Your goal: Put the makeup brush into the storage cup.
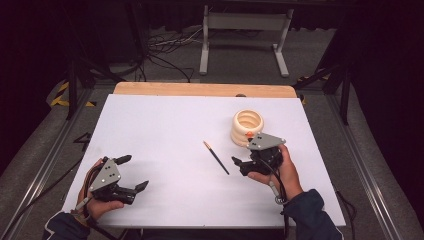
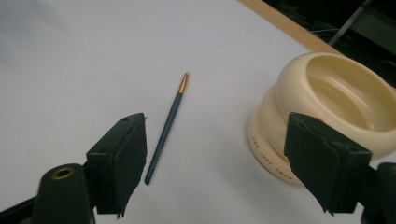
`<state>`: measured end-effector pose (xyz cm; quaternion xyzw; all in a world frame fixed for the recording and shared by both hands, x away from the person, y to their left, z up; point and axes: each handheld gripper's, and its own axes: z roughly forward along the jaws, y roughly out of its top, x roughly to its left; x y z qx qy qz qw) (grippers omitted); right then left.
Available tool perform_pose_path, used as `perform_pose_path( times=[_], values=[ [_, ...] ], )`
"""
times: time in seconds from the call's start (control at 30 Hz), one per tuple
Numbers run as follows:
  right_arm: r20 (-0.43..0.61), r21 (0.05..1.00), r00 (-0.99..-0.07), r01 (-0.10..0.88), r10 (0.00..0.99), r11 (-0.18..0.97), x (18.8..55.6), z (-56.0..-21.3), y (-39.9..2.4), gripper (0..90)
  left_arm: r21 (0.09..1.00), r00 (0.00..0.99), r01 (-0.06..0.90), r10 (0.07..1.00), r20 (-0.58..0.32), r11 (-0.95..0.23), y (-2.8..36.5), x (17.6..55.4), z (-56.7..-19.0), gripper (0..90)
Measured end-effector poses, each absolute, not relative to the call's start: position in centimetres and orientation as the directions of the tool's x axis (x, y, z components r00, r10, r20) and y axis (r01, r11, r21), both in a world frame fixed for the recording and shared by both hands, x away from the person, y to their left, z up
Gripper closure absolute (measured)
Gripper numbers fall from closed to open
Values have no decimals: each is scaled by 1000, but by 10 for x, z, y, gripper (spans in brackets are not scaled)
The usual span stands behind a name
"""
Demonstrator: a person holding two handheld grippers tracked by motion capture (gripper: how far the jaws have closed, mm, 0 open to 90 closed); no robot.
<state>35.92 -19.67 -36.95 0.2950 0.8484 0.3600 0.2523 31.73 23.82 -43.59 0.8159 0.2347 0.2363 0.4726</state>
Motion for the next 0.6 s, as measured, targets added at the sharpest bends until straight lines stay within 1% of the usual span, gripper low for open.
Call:
perform_pose_path(
  times=[0.4,0.53,0.6],
  values=[
    [-184,665,-742,389,644,638,385,-379,-169,252,907,775,137,613,152,-398,241,315,-433,42],
    [-162,634,-751,418,640,651,393,-380,-159,270,905,780,140,608,149,-401,240,315,-434,43],
    [-154,608,-765,425,625,670,397,-382,-154,298,902,782,146,606,146,-405,240,315,-434,44]
  ],
)
